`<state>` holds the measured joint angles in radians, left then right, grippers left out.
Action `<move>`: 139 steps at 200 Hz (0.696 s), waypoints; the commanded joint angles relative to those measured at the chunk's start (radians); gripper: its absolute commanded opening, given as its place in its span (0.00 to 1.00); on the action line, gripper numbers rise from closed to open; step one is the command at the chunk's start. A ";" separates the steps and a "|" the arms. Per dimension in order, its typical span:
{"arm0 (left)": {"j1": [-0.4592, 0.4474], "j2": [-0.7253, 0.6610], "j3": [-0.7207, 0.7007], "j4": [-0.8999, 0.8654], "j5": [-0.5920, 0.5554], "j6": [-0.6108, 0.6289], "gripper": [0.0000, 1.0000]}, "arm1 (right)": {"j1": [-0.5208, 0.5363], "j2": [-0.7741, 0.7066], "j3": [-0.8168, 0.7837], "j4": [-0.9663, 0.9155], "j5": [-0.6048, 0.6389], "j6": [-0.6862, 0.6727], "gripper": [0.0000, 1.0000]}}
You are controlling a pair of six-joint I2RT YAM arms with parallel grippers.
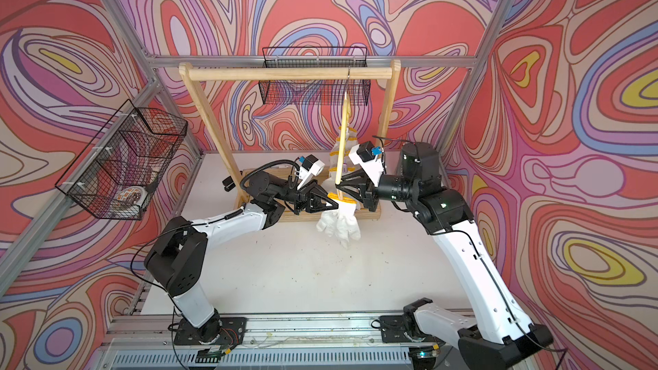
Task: Clip the gloves onto a hanger to dry
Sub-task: Clamp the glove onto the hanger.
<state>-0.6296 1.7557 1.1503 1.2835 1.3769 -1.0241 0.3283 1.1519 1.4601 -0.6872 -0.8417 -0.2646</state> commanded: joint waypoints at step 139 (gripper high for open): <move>-0.007 -0.043 -0.009 0.088 -0.066 0.227 0.00 | -0.003 -0.045 -0.058 0.056 -0.066 0.074 0.00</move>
<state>-0.6346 1.7481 1.1484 1.2915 1.3430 -0.8452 0.3283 1.1252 1.4220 -0.6498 -0.8803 -0.2146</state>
